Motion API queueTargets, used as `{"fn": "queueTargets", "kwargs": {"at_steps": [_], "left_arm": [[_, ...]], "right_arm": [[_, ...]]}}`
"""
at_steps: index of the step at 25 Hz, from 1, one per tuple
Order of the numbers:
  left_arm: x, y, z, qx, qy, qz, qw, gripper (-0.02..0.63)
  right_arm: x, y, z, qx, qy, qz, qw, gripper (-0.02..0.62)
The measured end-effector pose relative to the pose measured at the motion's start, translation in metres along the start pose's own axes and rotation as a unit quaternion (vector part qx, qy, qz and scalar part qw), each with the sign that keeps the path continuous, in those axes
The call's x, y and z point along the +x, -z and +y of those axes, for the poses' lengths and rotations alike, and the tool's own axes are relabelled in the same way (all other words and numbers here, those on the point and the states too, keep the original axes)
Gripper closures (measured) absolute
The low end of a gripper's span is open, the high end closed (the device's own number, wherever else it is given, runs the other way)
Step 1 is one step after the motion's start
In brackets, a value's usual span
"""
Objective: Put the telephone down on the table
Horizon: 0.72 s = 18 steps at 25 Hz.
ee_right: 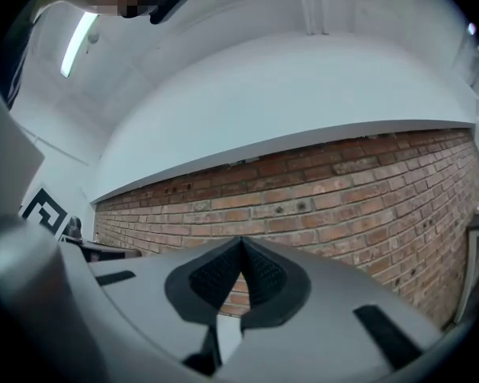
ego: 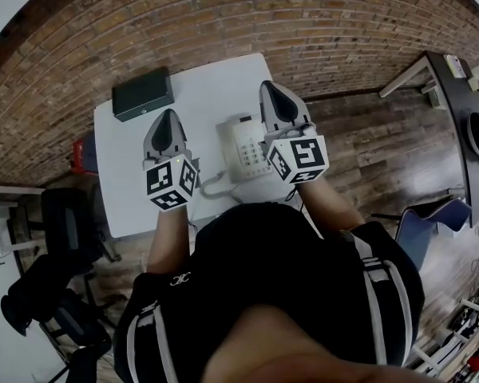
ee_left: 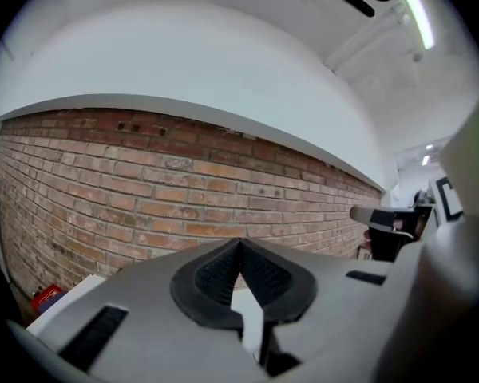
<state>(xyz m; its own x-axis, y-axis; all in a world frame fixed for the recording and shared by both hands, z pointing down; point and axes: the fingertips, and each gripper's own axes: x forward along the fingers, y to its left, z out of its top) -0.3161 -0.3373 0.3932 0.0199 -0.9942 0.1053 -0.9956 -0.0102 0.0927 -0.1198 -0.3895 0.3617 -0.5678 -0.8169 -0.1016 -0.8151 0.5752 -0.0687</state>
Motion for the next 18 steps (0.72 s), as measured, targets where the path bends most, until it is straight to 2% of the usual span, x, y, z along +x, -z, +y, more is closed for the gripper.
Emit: {"fn": "queueTargets", "kwargs": {"at_steps": [7, 11, 18], "left_arm": [[-0.002, 0.006, -0.007, 0.001, 0.008, 0.013, 0.9999, 0.604], [-0.003, 0.006, -0.01, 0.002, 0.009, 0.014, 0.9999, 0.604], [-0.005, 0.007, -0.013, 0.005, 0.012, 0.019, 0.9997, 0.604]], "right_arm": [[0.0, 0.027, -0.007, 0.011, 0.007, 0.038, 0.999, 0.597], [-0.004, 0.028, -0.007, 0.032, 0.002, 0.038, 0.999, 0.597], [-0.006, 0.026, -0.007, 0.033, 0.003, 0.036, 0.999, 0.597]]}}
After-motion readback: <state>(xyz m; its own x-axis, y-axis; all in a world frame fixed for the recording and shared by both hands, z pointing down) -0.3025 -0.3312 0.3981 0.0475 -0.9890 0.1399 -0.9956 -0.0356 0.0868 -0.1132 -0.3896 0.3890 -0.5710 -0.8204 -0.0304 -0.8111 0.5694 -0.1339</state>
